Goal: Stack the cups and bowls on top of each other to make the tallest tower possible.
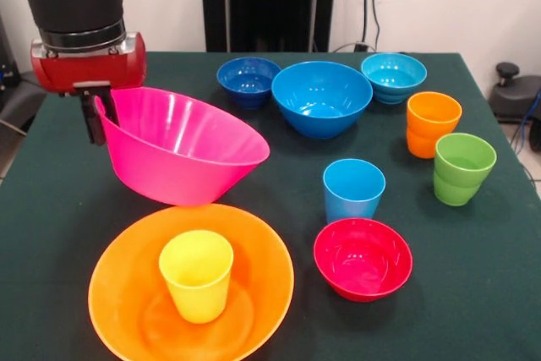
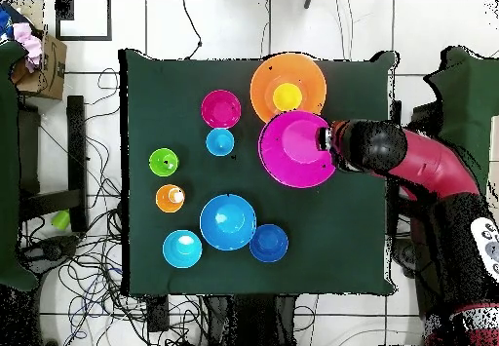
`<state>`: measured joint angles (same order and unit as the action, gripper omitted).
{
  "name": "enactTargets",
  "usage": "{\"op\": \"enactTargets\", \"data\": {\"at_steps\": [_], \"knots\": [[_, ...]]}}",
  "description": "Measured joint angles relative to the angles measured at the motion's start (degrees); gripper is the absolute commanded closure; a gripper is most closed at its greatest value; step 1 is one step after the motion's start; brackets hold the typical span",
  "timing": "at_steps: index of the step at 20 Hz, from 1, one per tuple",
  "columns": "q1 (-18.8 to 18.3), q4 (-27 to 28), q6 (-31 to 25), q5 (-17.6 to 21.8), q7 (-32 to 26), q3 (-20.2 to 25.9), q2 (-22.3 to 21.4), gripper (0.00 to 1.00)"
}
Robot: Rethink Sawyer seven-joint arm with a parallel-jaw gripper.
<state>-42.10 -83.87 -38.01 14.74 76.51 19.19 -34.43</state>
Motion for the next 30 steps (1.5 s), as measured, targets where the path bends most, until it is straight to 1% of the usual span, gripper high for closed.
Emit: {"op": "enactTargets", "data": {"at_steps": [3, 7, 8, 11, 13, 14, 16, 19, 22, 25, 27, 28, 30], "knots": [[-0.68, -0.46, -0.32, -1.38, 0.0, 0.12, -0.6, 1.0], [-2.66, -4.17, -2.88, -4.91, 0.0, 1.03, -4.23, 1.0], [-3.82, -6.62, -5.2, -6.79, 0.0, 1.47, -6.99, 1.0], [-4.89, -9.3, -8.3, -8.75, 0.0, 1.68, -10.5, 1.0], [-5.71, -11.74, -12.7, -10.44, 0.0, 1.67, -14.74, 1.0], [-5.83, -12.17, -13.75, -10.8, 0.0, 1.68, -15.72, 1.0], [-5.87, -13.2, -17.7, -11.59, 0.0, 1.69, -19.13, 1.0], [-5.6, -13.26, -19.86, -11.72, 0.0, 1.77, -21.6, 1.0], [-5.08, -12.58, -19.44, -11.64, 0.0, 1.79, -21.75, 1.0], [-4.11, -10.8, -18.02, -11.13, 0.0, 1.79, -19.84, 1.0], [-3.32, -9.17, -16.66, -10.37, 0.0, 1.8, -17.88, 1.0], [-2.64, -7.58, -15.42, -9.71, 0.0, 1.82, -15.82, 1.0], [-2.14, -6.2, -14.25, -9.27, 0.0, 1.81, -13.94, 1.0]]}}
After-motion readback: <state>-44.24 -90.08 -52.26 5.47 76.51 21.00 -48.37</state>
